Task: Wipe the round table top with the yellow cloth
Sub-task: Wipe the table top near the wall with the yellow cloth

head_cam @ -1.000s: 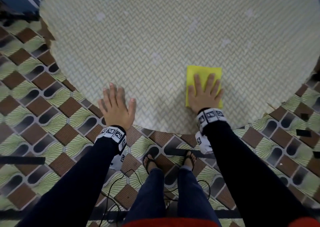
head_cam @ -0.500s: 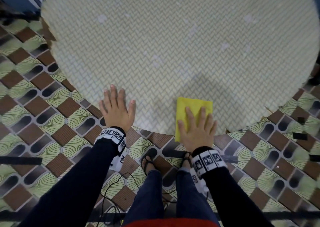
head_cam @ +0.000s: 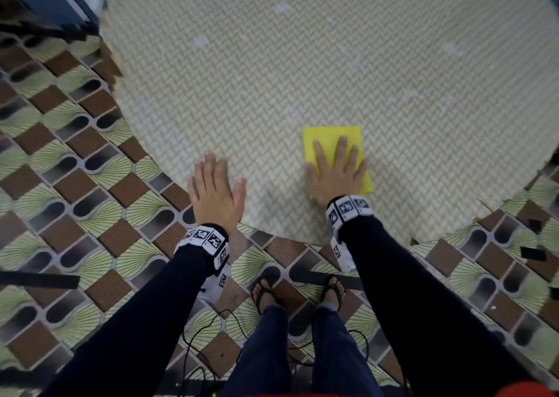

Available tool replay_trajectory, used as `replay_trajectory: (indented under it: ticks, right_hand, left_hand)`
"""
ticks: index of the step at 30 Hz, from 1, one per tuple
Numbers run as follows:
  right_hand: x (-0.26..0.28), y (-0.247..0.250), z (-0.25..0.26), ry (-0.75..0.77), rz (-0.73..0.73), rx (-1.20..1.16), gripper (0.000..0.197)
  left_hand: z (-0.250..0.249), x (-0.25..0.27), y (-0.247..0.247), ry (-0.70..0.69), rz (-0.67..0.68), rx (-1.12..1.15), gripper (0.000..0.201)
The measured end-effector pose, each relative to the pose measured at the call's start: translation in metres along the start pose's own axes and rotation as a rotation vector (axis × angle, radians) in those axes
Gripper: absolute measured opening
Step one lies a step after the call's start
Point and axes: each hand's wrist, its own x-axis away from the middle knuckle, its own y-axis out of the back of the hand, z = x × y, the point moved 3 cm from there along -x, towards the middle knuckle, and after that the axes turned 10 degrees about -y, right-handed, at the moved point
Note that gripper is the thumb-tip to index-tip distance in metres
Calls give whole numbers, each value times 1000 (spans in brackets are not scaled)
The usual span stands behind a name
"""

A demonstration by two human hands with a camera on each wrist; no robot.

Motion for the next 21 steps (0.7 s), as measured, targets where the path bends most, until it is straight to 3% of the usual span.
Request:
replay_trajectory:
  ticks: [5,9,14,17,21]
  right_hand:
    - [42,-16,-10,316,24,156,55]
    - [23,-3,-37,224,-7,162,53]
    - [-31,14,14,50,144,120,56]
    - [-25,11,38,148,187,155,56]
    - [20,-4,18,373,154,241,50]
  left_hand:
    - [21,-15,12,42,-64,2,66]
    - [37,-27,19,49,-60,4,70]
    - [49,-34,22,51,-52,14,74]
    - [55,-36,18,47,-54,-4,72]
    - [57,-36,12,40,-42,-19,72]
